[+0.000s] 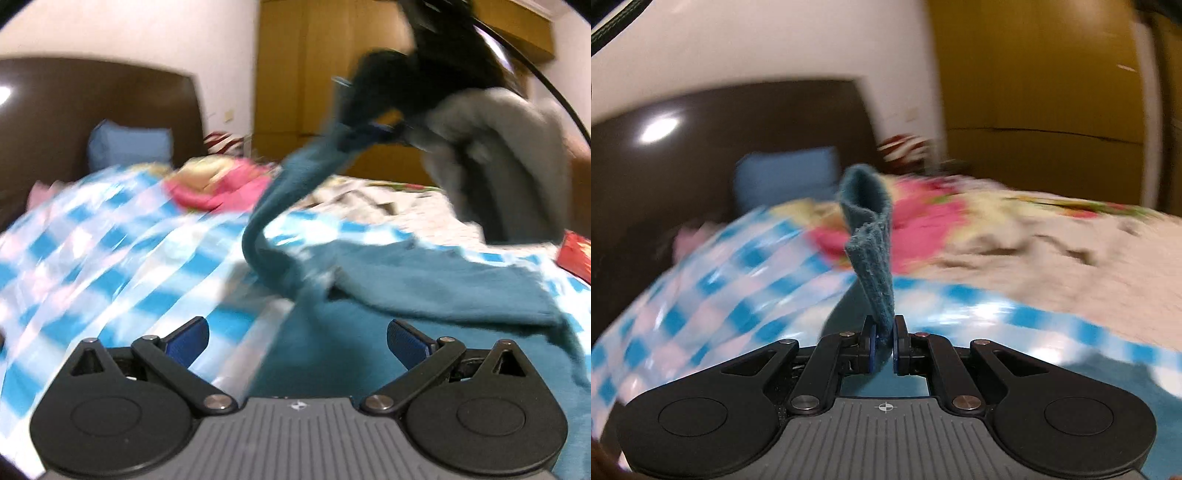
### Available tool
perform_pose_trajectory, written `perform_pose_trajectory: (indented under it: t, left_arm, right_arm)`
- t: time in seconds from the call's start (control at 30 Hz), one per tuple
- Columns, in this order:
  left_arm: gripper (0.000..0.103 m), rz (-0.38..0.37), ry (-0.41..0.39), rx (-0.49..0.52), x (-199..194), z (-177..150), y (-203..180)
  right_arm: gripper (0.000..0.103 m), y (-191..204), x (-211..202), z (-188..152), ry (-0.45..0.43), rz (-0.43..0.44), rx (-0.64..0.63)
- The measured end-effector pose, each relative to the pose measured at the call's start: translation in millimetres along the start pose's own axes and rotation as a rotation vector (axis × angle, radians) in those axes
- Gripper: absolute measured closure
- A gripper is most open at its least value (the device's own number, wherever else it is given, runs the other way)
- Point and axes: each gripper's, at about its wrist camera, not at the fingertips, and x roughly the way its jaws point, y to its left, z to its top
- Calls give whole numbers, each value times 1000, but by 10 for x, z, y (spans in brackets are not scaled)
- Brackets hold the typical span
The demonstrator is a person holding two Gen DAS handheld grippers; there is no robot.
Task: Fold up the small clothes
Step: 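Carry the held sleeve across the sweater body with the right gripper and release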
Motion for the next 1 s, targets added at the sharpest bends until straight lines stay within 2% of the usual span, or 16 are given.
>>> perform_pose_trajectory:
  t: [0.1,0.2,0.27,0.33,0.4,0.5,0.57,0.67,0.77,0.87,1.0]
  left_arm:
    - [0,-45,-24,77,13,112,-264]
    - [0,-80,-5,156,103,95,-533]
    - [0,-99,37,205,207,13,-691]
    - [0,-112,101,237,309,-99,-778]
    - [0,-106,156,259,379,-191,-809]
    - [0,-84,203,288,430,-285,-802]
    - [0,-68,216,297,423,-308,-779]
    - [0,-30,219,294,418,-344,-738]
    - [0,24,245,263,491,-345,-584]
    - [0,85,280,233,503,-379,-379]
    - [0,126,305,238,372,-412,-155]
  right_arm:
    - [97,-660,-291,-130,-24,-97,114]
    - [97,-1319,-333,-522,35,-202,256]
    - [96,-1686,-271,-861,97,-293,316]
    - [96,-1992,-233,-1137,151,-320,405]
    - [94,-2192,-258,-1321,175,-302,490]
    - [88,-2248,-359,-1339,141,-265,523]
    - [82,-2300,-465,-1301,118,-272,518]
    - [82,-2369,-582,-1258,82,-313,513]
    - [85,-2431,-590,-1275,107,-400,508]
    - [88,-2464,-668,-1308,121,-423,489]
    - [82,-2270,-962,-1335,113,-435,389]
